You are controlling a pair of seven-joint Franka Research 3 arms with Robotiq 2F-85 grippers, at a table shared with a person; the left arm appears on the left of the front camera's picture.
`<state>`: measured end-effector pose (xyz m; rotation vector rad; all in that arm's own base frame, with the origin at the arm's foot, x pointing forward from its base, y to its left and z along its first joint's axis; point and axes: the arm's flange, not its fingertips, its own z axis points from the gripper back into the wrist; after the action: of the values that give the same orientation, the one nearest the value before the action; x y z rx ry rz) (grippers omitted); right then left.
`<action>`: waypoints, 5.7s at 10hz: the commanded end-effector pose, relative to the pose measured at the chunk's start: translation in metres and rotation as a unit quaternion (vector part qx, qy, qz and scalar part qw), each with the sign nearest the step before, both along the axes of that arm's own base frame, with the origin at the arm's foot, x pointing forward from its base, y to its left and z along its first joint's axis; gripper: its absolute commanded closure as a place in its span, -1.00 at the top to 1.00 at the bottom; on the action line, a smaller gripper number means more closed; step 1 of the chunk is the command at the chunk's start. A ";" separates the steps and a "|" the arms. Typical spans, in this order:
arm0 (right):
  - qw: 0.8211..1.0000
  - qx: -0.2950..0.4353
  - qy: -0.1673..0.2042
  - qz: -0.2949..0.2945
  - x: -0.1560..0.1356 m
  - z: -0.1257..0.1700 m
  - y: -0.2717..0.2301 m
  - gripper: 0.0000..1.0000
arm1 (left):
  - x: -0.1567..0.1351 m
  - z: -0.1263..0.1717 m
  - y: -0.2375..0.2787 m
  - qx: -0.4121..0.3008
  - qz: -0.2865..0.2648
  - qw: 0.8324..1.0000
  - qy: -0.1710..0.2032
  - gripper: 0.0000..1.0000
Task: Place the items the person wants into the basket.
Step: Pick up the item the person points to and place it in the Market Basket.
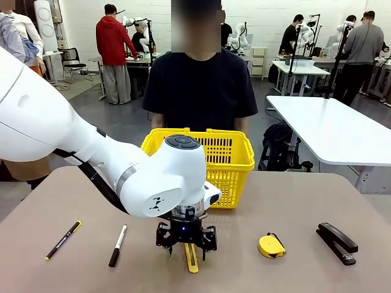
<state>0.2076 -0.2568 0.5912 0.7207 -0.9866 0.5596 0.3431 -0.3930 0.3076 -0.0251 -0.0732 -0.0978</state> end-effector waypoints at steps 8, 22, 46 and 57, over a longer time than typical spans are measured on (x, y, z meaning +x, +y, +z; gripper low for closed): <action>1.000 0.008 -0.015 0.003 0.002 0.002 -0.001 1.00 | 0.005 -0.003 -0.004 0.026 -0.011 0.999 -0.028 -1.00; 1.000 0.008 -0.015 0.003 0.002 0.002 -0.001 1.00 | -0.054 0.294 0.030 0.054 -0.307 0.949 -0.042 -0.68; 1.000 0.008 -0.015 0.003 0.002 0.002 -0.001 1.00 | 0.243 0.170 0.062 0.038 -0.352 0.935 -0.033 -0.49; 1.000 0.008 -0.015 0.003 0.002 0.002 -0.001 1.00 | 0.246 0.141 0.060 0.024 -0.364 0.931 0.007 1.00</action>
<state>0.2067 -0.2566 0.5917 0.7198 -0.9847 0.5589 0.5920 -0.3360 0.4444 0.0018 -0.0423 -0.8473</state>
